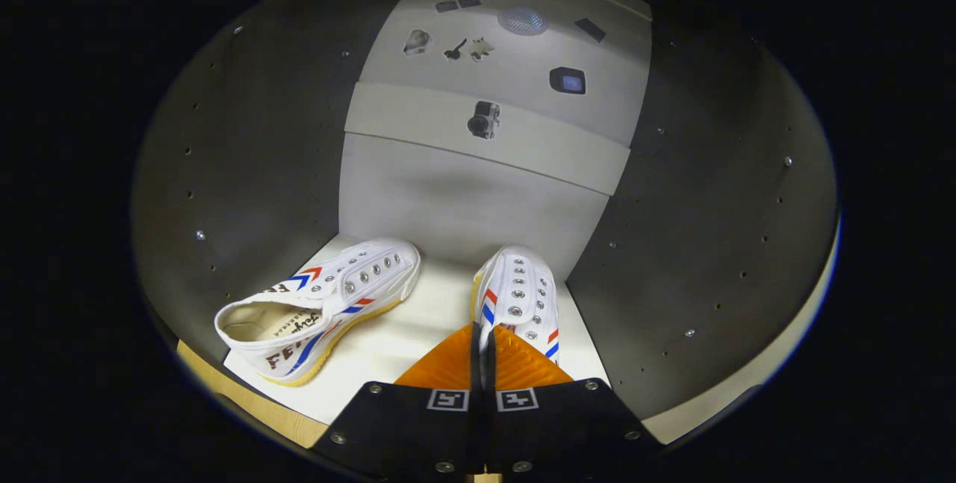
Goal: Open the shoe cabinet door, grab the shoes and put them into the shoe cabinet, then close the shoe cabinet door.
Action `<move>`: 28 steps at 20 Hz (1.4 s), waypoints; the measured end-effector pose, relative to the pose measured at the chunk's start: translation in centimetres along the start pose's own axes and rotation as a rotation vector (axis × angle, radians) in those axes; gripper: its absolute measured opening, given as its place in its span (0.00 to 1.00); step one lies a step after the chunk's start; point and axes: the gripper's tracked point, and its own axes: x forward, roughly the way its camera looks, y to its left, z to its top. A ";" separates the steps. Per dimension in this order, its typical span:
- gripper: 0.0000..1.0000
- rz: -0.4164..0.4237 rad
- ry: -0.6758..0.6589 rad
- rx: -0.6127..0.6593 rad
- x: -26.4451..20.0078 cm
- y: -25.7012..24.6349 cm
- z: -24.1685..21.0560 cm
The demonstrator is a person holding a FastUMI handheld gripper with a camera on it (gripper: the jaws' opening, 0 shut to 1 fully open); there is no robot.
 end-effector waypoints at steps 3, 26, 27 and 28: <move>0.00 0.016 0.012 0.031 0.9 0.4 -0.4; 0.95 -0.003 -0.197 0.156 -17.3 -0.3 4.1; 0.95 -0.001 -0.205 0.161 -18.7 -0.3 4.0; 0.95 0.000 -0.210 0.165 -20.2 -0.3 3.9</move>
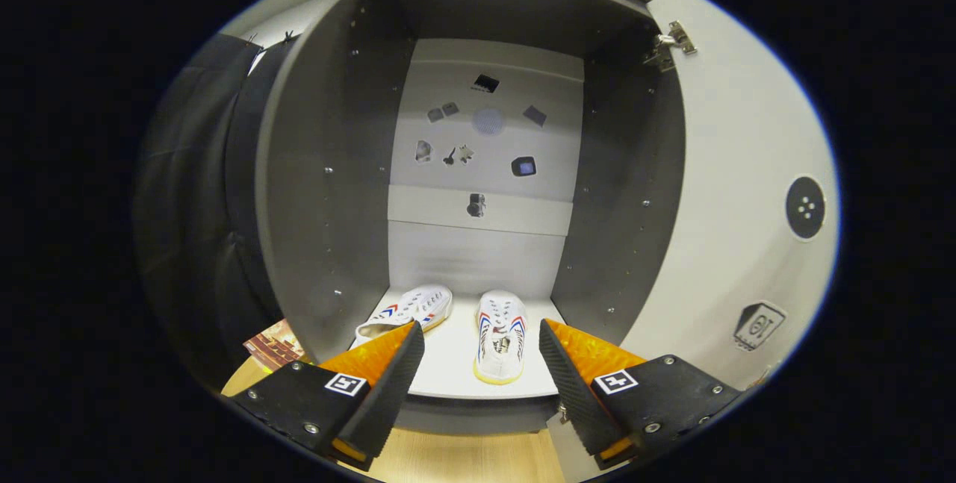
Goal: Open the shoe cabinet door, grab the shoes and put them into the shoe cabinet, then close the shoe cabinet door.
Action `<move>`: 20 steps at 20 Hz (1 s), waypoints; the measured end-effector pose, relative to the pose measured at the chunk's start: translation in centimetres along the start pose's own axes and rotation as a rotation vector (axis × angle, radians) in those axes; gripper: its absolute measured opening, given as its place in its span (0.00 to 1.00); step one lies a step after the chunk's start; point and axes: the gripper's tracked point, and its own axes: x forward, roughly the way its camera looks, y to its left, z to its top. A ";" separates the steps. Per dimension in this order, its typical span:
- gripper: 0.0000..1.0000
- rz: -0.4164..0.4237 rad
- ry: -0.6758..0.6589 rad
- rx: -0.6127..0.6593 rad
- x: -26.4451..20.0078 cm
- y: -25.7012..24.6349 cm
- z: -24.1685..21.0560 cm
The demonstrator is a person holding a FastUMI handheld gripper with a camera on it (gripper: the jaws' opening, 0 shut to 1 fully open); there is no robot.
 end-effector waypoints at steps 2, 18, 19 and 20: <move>0.95 -0.013 -0.010 0.003 -3.1 -0.6 0.1; 0.95 -0.189 -0.042 0.083 -25.6 -11.3 -4.8; 0.95 -0.197 -0.046 0.095 -26.6 -12.5 -5.0; 0.95 -0.208 -0.044 0.102 -27.6 -13.9 -5.4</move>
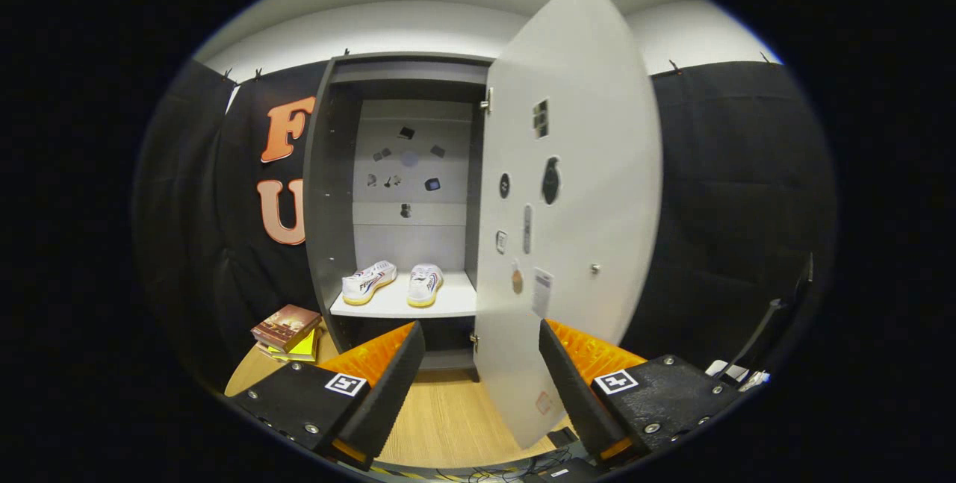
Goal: Open the shoe cabinet door, grab the shoes and put them into the shoe cabinet, then close the shoe cabinet door.
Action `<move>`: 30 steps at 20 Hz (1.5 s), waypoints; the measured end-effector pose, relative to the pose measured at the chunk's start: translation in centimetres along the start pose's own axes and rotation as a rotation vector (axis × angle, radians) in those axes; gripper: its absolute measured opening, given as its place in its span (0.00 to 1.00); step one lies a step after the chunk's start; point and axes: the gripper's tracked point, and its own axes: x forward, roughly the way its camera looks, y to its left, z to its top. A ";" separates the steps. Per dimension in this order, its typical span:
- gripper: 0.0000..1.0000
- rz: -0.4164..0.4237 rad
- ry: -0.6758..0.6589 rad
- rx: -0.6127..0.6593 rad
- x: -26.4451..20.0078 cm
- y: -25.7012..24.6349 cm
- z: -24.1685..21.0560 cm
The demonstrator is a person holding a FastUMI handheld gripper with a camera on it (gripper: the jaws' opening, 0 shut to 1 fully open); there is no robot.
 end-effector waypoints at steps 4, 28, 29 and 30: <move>0.95 -0.049 0.024 -0.007 -2.1 -7.1 -1.0; 0.89 0.167 0.006 -0.018 2.8 -9.6 -1.5; 0.89 0.202 0.010 0.001 2.6 -8.3 -1.7; 0.89 0.236 0.014 0.016 2.4 -7.0 -1.8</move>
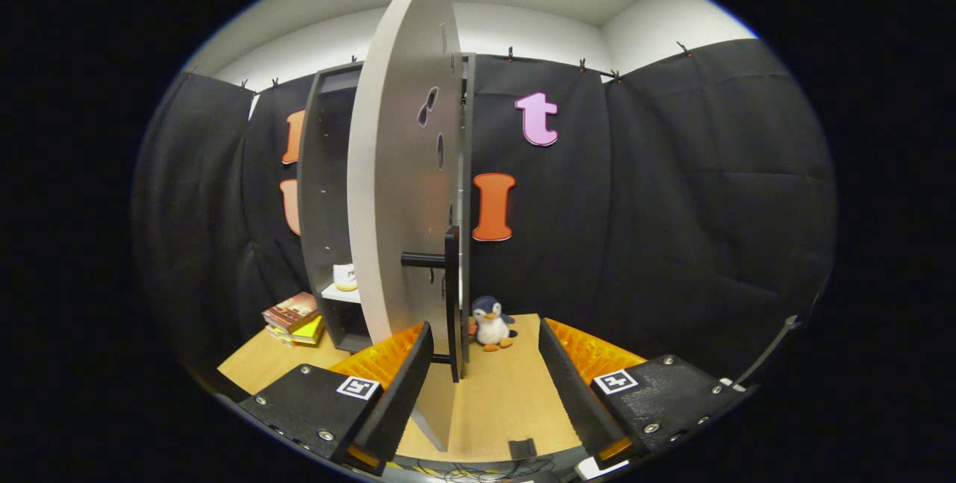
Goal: Open the shoe cabinet door, grab the shoes and put them into the shoe cabinet, then close the shoe cabinet door.
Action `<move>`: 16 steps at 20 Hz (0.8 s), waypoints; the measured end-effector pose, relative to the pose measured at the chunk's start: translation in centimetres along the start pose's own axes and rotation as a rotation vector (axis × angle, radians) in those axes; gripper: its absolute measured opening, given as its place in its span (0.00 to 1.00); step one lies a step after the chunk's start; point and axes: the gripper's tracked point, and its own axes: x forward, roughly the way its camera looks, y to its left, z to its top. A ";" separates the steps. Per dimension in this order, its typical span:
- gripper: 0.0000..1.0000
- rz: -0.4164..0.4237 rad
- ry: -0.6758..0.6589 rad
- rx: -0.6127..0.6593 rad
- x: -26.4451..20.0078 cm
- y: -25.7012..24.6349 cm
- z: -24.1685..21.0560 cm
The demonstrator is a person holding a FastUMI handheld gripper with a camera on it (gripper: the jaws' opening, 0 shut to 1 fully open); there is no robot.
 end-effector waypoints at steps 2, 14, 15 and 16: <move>0.89 0.053 -0.006 0.012 0.8 2.2 -0.1; 0.89 0.138 -0.026 -0.003 3.8 9.7 0.8; 0.89 0.144 -0.026 0.003 3.7 10.2 0.7; 0.89 0.150 -0.028 0.004 3.9 10.8 0.7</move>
